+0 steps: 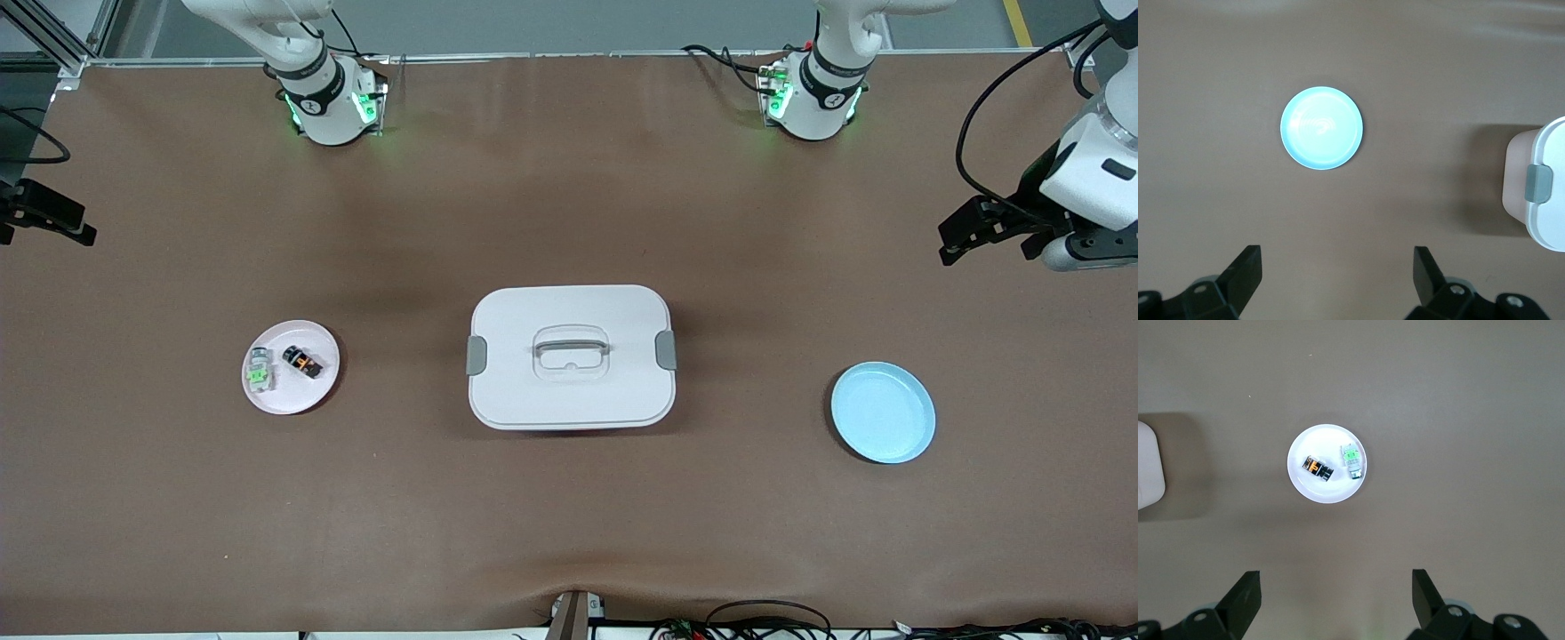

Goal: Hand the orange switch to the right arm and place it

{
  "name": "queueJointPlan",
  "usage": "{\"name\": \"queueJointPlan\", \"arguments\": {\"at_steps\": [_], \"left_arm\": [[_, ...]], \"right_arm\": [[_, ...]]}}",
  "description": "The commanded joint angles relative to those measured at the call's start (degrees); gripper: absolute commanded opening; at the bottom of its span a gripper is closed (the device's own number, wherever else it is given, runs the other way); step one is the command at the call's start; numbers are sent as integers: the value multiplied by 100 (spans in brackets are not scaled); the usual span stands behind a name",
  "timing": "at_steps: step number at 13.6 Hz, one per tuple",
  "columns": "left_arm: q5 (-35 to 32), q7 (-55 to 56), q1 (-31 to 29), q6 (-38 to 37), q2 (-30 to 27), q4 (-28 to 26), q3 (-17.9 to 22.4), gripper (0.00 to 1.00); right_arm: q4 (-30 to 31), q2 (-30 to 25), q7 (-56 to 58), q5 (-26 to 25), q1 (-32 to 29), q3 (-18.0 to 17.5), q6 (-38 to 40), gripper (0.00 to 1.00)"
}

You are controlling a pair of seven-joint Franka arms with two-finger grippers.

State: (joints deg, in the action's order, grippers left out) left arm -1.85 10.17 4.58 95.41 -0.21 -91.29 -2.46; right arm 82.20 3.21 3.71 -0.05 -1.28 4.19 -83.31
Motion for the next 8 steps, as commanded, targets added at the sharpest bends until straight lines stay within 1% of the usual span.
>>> {"name": "queueJointPlan", "arguments": {"at_steps": [1, 3, 5, 8], "left_arm": [[-8, -121, -9, -57, -85, 15, 26, 100], [-8, -121, -9, -57, -85, 6, 17, 100], [-8, -121, -9, -57, -85, 15, 17, 100], [1, -130, -9, -57, -67, 23, 17, 100]], "right_arm": [[209, -207, -169, 224, 22, 29, -124, 100], [270, -225, -387, 356, 13, 29, -124, 100], [384, -295, -415, 365, 22, 29, -168, 100], [385, -330, -406, 365, 22, 29, -186, 100]]}}
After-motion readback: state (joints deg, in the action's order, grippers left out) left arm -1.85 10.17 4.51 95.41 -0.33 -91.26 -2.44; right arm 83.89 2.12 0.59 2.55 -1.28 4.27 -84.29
